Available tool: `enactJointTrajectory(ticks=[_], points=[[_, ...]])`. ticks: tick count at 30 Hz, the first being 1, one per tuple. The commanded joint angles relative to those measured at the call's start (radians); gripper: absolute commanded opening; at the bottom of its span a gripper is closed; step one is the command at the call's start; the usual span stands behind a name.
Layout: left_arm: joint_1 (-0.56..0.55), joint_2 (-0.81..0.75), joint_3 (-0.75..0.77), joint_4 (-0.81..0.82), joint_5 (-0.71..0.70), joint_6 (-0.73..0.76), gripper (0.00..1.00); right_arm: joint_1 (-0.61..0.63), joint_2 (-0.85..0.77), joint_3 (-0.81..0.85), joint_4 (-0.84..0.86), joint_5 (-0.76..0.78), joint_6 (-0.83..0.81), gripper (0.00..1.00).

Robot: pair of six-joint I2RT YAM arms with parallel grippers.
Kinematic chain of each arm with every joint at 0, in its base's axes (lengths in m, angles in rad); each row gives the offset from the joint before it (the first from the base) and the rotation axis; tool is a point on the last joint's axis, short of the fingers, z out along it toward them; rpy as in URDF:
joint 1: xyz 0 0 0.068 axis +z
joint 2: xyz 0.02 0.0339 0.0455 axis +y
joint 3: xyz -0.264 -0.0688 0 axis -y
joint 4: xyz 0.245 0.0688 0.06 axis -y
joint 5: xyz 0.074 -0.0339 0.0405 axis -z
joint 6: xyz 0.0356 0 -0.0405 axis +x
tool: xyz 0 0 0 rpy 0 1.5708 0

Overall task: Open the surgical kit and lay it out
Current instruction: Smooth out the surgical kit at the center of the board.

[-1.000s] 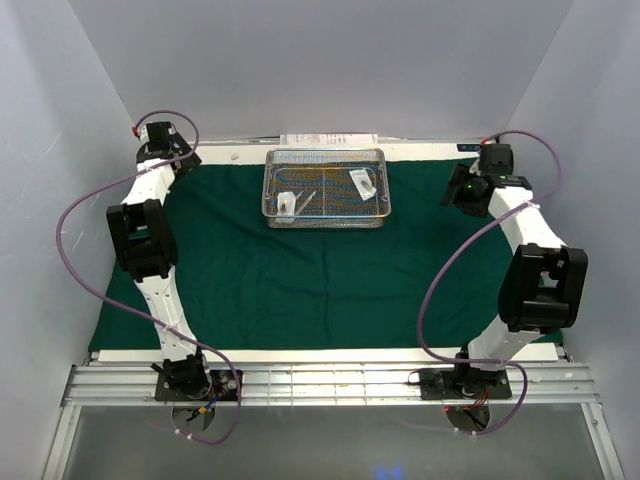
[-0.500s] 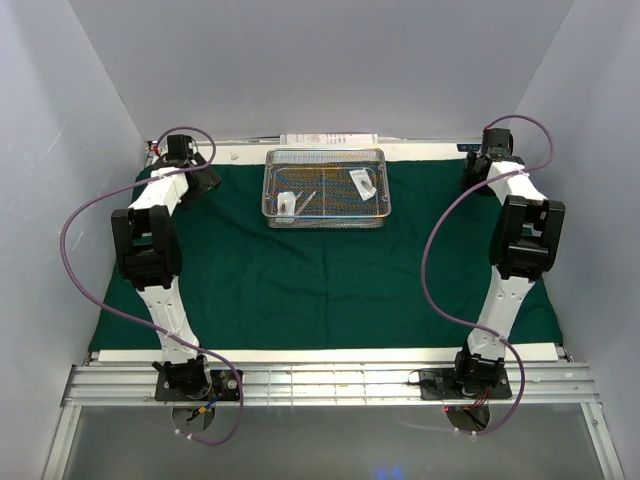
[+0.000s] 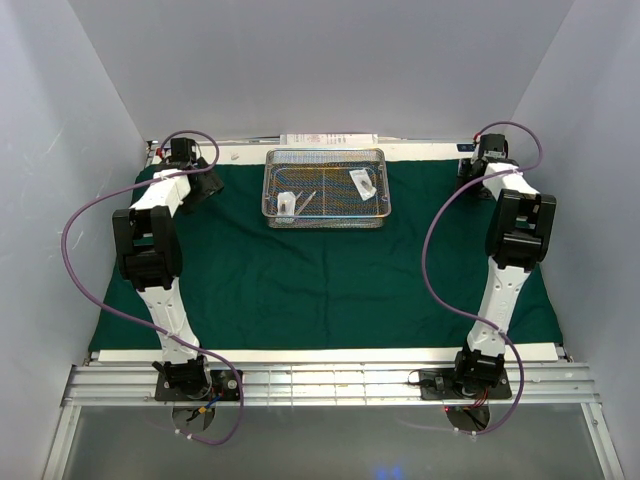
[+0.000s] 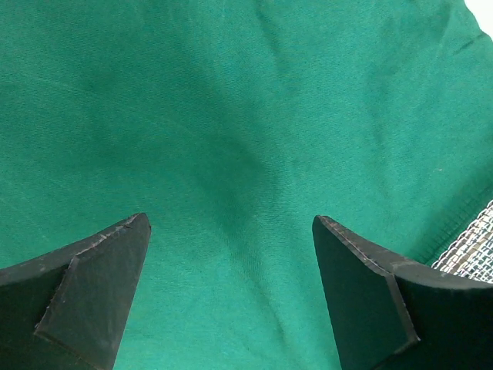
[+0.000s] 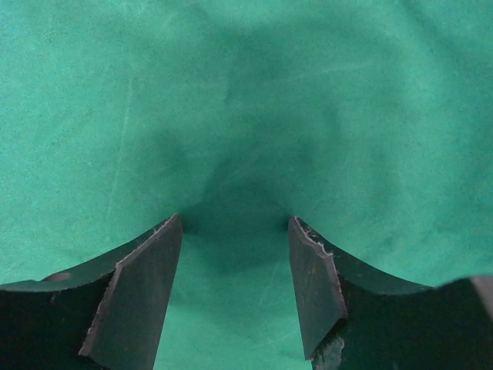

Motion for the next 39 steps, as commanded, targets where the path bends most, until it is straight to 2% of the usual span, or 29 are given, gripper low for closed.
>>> enactJointTrajectory(ticks=[1, 8, 15, 16, 19, 21, 22, 24, 27, 39], points=[[-0.008, -0.073, -0.015, -0.002, -0.012, 0.016, 0.98, -0.003, 0.035, 0.051, -0.015, -0.002, -0.033, 0.63], [-0.008, -0.058, -0.015, -0.002, -0.012, 0.017, 0.98, -0.006, 0.115, 0.103, -0.141, -0.018, -0.036, 0.61], [-0.009, -0.05, -0.016, -0.004, -0.018, 0.022, 0.98, -0.016, 0.164, 0.097, -0.25, -0.09, -0.031, 0.53], [-0.009, -0.05, -0.016, -0.004, -0.019, 0.023, 0.98, -0.019, 0.164, 0.094, -0.258, -0.09, -0.033, 0.45], [-0.009, -0.047, -0.021, -0.002, -0.021, 0.025, 0.98, -0.028, 0.173, 0.105, -0.282, -0.128, -0.036, 0.28], [-0.009, -0.044, -0.021, -0.002, -0.022, 0.025, 0.98, -0.04, 0.176, 0.108, -0.302, -0.146, -0.029, 0.23], [-0.009, -0.044, -0.019, -0.002, -0.021, 0.025, 0.98, -0.045, 0.173, 0.105, -0.302, -0.15, -0.028, 0.18], [-0.009, -0.043, -0.018, -0.002, -0.021, 0.025, 0.98, -0.051, 0.17, 0.097, -0.302, -0.151, -0.028, 0.16], [-0.009, -0.035, -0.012, -0.002, -0.024, 0.025, 0.98, -0.052, 0.166, 0.097, -0.301, -0.118, -0.031, 0.08], [-0.009, 0.069, 0.042, 0.011, -0.035, 0.025, 0.98, -0.101, 0.19, 0.182, -0.298, -0.01, -0.048, 0.08]])
